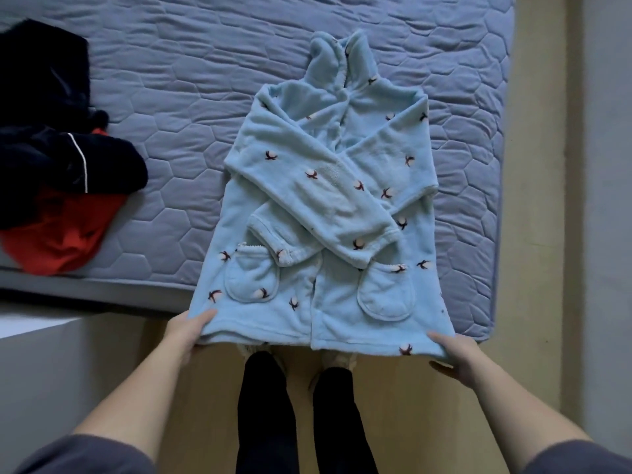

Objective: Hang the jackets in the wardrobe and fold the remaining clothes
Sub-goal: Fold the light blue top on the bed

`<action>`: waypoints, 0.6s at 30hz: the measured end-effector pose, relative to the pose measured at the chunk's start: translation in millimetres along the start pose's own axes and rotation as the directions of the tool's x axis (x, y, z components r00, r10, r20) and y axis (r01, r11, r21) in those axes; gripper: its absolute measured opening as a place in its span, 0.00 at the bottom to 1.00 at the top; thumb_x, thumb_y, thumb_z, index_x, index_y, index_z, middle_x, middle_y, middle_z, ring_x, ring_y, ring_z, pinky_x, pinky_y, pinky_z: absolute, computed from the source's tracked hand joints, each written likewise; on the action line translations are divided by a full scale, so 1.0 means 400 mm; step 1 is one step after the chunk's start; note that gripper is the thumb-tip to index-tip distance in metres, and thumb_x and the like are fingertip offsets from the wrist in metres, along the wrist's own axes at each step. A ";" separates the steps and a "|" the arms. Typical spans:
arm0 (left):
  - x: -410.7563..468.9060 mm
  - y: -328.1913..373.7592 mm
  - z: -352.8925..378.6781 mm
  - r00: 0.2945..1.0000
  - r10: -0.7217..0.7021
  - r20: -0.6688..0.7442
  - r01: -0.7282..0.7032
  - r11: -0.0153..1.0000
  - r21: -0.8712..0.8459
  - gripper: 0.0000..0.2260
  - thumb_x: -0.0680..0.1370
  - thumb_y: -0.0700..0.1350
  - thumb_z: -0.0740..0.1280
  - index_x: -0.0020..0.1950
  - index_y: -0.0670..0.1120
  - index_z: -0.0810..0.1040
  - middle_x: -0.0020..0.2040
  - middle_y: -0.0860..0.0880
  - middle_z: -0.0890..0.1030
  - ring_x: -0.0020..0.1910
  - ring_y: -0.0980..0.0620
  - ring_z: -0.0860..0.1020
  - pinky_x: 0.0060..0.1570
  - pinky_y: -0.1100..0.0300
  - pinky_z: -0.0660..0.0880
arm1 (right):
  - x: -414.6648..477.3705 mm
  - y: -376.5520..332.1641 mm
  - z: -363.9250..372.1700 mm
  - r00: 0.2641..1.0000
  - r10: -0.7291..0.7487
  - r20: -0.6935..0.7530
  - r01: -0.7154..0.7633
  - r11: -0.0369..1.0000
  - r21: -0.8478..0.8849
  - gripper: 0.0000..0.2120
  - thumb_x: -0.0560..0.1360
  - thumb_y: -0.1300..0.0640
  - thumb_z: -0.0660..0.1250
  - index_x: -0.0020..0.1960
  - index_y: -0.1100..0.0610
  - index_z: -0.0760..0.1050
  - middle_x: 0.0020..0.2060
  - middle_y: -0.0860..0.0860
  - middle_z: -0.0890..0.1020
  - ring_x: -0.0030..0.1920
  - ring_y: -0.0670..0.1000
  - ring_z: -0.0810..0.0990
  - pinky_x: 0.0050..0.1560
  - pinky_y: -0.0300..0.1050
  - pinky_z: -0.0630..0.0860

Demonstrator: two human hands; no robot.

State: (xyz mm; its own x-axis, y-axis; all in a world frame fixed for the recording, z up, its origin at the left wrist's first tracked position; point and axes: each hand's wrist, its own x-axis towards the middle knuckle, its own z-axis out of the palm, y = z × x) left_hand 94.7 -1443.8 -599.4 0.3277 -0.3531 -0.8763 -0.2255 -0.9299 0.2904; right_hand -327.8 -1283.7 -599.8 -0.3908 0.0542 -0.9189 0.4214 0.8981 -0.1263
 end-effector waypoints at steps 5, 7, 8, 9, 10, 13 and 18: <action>-0.086 0.162 0.006 0.987 0.147 -0.060 -0.158 0.947 -0.281 0.14 0.79 0.38 0.64 0.65 0.41 0.71 0.62 0.37 0.76 0.46 0.43 0.79 0.46 0.51 0.78 | -0.092 -0.149 -0.015 0.976 -0.209 -0.062 0.218 0.931 0.291 0.19 0.78 0.64 0.64 0.68 0.56 0.68 0.58 0.61 0.77 0.49 0.60 0.80 0.47 0.57 0.79; -0.106 0.265 0.022 0.974 0.214 -0.069 -0.224 0.911 -0.346 0.14 0.79 0.36 0.62 0.64 0.43 0.70 0.60 0.36 0.75 0.51 0.40 0.78 0.55 0.44 0.76 | -0.125 -0.260 -0.020 0.955 -0.285 -0.085 0.296 0.883 0.365 0.18 0.77 0.66 0.63 0.65 0.54 0.71 0.49 0.58 0.80 0.44 0.56 0.81 0.44 0.52 0.81; -0.113 0.324 0.032 0.968 0.242 -0.064 -0.248 0.892 -0.377 0.09 0.80 0.36 0.61 0.58 0.44 0.72 0.55 0.36 0.76 0.46 0.42 0.78 0.51 0.45 0.78 | -0.142 -0.323 -0.022 0.939 -0.330 -0.091 0.340 0.862 0.376 0.15 0.77 0.67 0.63 0.61 0.55 0.74 0.42 0.55 0.82 0.39 0.53 0.80 0.38 0.46 0.81; -0.124 0.389 0.044 0.962 0.268 -0.055 -0.267 0.876 -0.403 0.06 0.80 0.35 0.60 0.50 0.45 0.74 0.48 0.38 0.77 0.41 0.45 0.78 0.43 0.49 0.80 | -0.158 -0.388 -0.026 0.922 -0.375 -0.097 0.383 0.842 0.379 0.11 0.76 0.67 0.63 0.56 0.56 0.76 0.36 0.53 0.81 0.36 0.50 0.78 0.32 0.41 0.79; -0.129 0.458 0.056 0.954 0.297 -0.045 -0.287 0.857 -0.428 0.07 0.79 0.35 0.60 0.45 0.45 0.73 0.43 0.40 0.77 0.37 0.48 0.77 0.35 0.55 0.81 | -0.174 -0.457 -0.030 0.900 -0.423 -0.106 0.430 0.819 0.381 0.09 0.76 0.67 0.63 0.51 0.56 0.76 0.34 0.52 0.80 0.34 0.49 0.77 0.29 0.38 0.78; -0.149 0.679 0.093 0.917 0.397 -0.050 -0.364 0.775 -0.517 0.08 0.78 0.33 0.62 0.42 0.44 0.73 0.40 0.43 0.76 0.35 0.49 0.77 0.27 0.60 0.79 | -0.210 -0.668 -0.043 0.811 -0.550 -0.199 0.582 0.722 0.374 0.08 0.77 0.67 0.62 0.46 0.56 0.76 0.40 0.56 0.77 0.35 0.48 0.74 0.34 0.38 0.75; -0.162 1.036 0.163 0.750 0.653 -0.109 -0.604 0.608 -0.515 0.09 0.80 0.37 0.58 0.55 0.50 0.70 0.55 0.43 0.75 0.45 0.50 0.77 0.40 0.57 0.76 | -0.230 -0.999 -0.053 0.581 -0.724 -0.371 0.814 0.517 0.266 0.18 0.77 0.64 0.62 0.67 0.60 0.72 0.53 0.54 0.76 0.43 0.48 0.76 0.45 0.39 0.73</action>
State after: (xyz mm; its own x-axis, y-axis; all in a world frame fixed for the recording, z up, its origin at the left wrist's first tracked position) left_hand -79.8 -1799.6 -447.4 0.1984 -0.8829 -0.4256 0.1376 -0.4049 0.9040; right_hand -477.8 -1638.3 -457.0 -0.8361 -0.4566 -0.3040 0.1178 0.3919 -0.9125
